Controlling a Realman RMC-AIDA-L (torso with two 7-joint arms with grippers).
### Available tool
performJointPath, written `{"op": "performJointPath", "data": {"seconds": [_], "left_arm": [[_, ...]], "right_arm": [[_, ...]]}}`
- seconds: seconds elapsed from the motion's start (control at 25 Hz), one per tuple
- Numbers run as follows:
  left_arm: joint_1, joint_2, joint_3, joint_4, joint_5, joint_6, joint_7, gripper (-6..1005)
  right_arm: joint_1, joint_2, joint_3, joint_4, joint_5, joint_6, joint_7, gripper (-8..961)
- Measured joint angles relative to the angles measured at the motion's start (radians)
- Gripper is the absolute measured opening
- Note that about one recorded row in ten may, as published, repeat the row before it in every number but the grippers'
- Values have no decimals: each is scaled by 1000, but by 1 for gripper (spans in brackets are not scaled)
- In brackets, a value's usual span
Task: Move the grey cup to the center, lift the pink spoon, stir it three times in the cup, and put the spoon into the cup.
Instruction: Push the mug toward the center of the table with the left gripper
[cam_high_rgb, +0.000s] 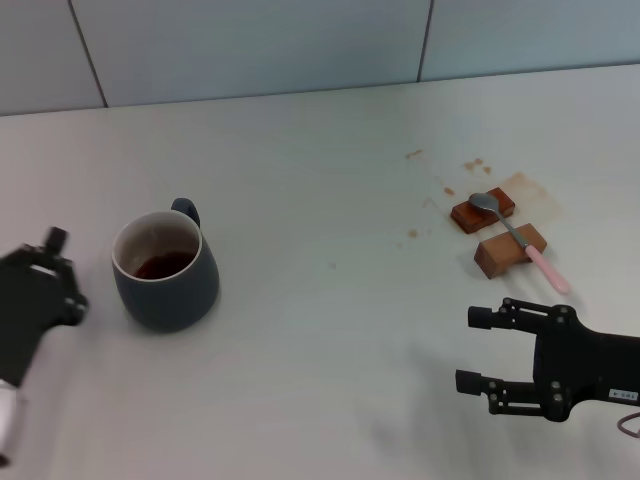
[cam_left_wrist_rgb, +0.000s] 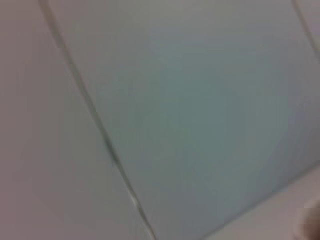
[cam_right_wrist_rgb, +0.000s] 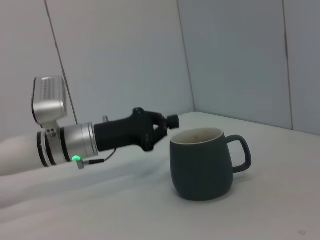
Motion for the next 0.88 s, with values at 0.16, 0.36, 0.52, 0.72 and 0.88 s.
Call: {"op": "performJointPath", "data": {"seconds": [0.16,0.36,0.52,0.72,0.88], "left_arm": [[0,0,-18,-132,-6,-101,216,-2],[1,0,-70,-237,-19,-164,294,-2],[-16,0,-86,-300,-45,-197,297,-2],[-69,0,-95,-363,-60,-295,290,-1],[-110,0,-95,-400,-81,-353,287,-1]], "right_arm": [[1,-3,1,0,0,1,0,778],[3,-6,3,0,0,1,0,778],[3,-7,3,0,-1,1,0,778],[2,-8,2,0,-1,0,0,778],[2,-8,2,0,-1,0,0,778]]}}
